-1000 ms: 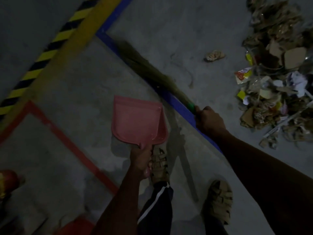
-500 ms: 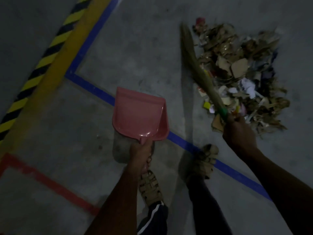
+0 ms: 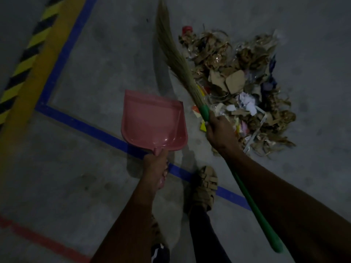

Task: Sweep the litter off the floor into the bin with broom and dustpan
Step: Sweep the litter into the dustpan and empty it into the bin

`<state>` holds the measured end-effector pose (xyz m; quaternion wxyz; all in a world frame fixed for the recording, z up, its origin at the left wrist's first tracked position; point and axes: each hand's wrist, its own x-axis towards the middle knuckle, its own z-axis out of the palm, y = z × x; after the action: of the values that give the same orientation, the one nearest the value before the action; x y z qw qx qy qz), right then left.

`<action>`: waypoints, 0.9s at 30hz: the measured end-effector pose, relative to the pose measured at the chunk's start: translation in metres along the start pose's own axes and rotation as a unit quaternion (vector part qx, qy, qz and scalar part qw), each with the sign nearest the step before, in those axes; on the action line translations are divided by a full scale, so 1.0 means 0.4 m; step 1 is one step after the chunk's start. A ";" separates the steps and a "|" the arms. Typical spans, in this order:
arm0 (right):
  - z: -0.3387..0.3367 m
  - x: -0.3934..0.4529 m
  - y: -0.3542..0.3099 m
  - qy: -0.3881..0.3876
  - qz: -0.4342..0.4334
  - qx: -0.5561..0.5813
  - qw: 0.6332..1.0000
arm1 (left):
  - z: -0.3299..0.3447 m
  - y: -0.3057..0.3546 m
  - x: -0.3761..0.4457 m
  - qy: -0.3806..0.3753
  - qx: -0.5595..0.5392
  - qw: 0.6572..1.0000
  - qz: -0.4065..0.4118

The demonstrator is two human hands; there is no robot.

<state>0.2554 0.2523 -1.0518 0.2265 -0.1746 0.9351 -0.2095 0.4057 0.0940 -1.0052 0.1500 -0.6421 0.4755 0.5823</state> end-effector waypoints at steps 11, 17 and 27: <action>-0.039 0.123 0.060 -0.017 0.186 0.129 0.974 | 0.087 0.017 0.014 -0.010 0.029 1.000 0.000; -0.012 -0.173 0.252 0.015 0.237 0.077 0.968 | 0.110 -0.002 0.001 -0.023 0.074 0.997 0.026; 0.000 -0.596 0.364 0.038 0.218 -0.024 0.975 | 0.079 -0.100 -0.018 -0.053 0.134 0.989 0.024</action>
<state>0.4211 0.4766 -1.0369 0.2271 0.0364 0.9632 -0.1391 0.4188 0.1407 -1.0220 0.2455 -0.5727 0.5559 0.5502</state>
